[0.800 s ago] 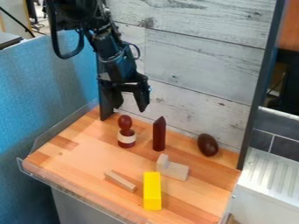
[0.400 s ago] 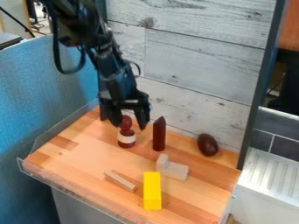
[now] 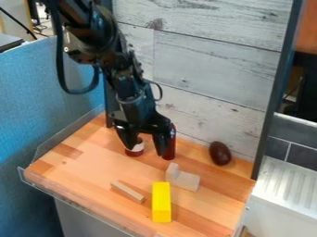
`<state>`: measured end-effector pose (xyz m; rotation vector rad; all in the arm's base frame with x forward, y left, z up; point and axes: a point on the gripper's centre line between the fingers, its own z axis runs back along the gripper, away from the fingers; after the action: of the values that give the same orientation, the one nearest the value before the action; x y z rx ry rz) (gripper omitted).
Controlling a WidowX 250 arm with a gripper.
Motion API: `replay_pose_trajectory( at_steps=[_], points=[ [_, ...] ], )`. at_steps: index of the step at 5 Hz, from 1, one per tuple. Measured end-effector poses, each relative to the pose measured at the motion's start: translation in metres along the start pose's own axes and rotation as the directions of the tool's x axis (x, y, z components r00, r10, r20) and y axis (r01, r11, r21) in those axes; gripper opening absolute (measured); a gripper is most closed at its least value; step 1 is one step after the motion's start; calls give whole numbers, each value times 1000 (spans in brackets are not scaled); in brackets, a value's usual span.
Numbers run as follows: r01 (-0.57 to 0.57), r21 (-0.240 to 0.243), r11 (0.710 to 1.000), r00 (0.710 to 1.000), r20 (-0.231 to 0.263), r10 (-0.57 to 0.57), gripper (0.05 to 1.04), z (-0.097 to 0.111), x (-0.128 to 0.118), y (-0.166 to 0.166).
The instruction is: Picking the yellow block puting it to the right
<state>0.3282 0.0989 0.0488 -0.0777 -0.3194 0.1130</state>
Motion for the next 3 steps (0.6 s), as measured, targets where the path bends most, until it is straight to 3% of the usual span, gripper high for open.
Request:
replay_pose_trajectory(
  at_steps=[1, 2, 3],
  points=[
    [99, 112, 989, 994, 37, -103, 1000, -10, -14, -18],
    [105, 188, 977, 990, 73, -120, 1000, -17, -17, -28],
    [69, 225, 972, 992, 91, -92, 1000, -29, -26, -36]
  ],
)
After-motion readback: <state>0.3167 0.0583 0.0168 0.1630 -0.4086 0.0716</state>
